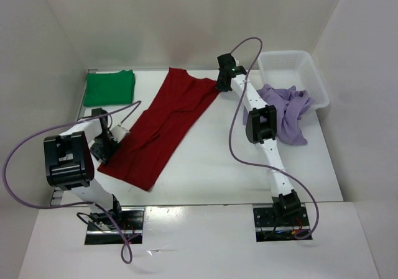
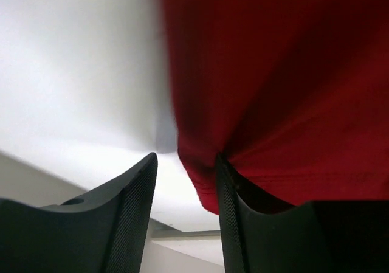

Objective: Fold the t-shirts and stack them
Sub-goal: Rotate the tshirt 90 degrees

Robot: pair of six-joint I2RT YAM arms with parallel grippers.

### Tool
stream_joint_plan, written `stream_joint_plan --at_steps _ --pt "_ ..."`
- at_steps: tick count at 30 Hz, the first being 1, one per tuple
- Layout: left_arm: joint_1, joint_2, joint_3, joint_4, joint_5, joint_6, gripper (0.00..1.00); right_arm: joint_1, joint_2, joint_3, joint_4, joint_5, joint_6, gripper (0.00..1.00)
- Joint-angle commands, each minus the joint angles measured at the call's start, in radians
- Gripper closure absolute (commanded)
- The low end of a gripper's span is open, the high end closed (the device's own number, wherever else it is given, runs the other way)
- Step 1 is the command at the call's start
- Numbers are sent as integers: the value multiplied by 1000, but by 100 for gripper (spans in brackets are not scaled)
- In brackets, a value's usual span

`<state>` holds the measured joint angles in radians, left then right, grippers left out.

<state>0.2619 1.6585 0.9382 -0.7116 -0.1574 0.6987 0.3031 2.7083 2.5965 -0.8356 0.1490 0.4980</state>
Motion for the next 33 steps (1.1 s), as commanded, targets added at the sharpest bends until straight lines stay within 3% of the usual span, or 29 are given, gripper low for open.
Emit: stream_joint_plan --at_steps 1,2,3,5,6,8,10,13,15,16,17,18,19,23,25,29,31,33 --pt "-114 -11 -15 -117 84 -70 49 -1 108 243 -137 42 -118 84" --pt "-136 0 -25 -117 84 -102 48 -1 117 311 -137 55 -143 74" --pt "-153 13 -26 -117 84 -119 48 -1 134 332 -137 81 -157 50" --pt "-176 24 -36 -117 64 -162 48 -1 121 332 -115 66 -197 27" --pt "-176 24 -36 -129 64 -171 48 -10 92 332 -115 66 -197 11" --pt "-176 14 -23 -150 64 -171 48 -22 41 300 -140 66 -223 0" --pt "-176 -22 -12 -169 64 -171 48 -32 -79 260 -180 86 -233 0" --pt "-176 -65 -12 -183 75 -171 45 -32 -313 54 -204 54 -242 0" --pt "-176 -100 -12 -192 75 -171 44 20 -453 -74 -185 133 -231 0" --pt "-176 -112 -12 -192 75 -171 44 56 -617 -158 -156 206 -231 0" --pt "-176 -124 -12 -192 75 -171 44 144 -707 -375 -113 360 -243 0" --pt "-176 -149 -21 -183 75 -171 42 187 -801 -497 -58 400 -243 0" --pt "-176 -160 -21 -183 84 -171 42 227 -978 -726 39 418 -233 0" --pt "-155 -190 -30 -173 125 -171 41 336 -1295 -1194 197 149 -3 0" --pt "-155 -190 -39 -160 125 -171 40 508 -1340 -1361 268 135 167 0" --pt "-155 -190 -50 -126 125 -171 40 735 -1236 -1434 313 104 391 2" --pt "-155 -190 -59 -126 125 -171 40 852 -1170 -1393 323 129 444 11" --pt "-155 -200 -59 -126 134 -171 40 908 -1055 -1331 323 104 462 37"
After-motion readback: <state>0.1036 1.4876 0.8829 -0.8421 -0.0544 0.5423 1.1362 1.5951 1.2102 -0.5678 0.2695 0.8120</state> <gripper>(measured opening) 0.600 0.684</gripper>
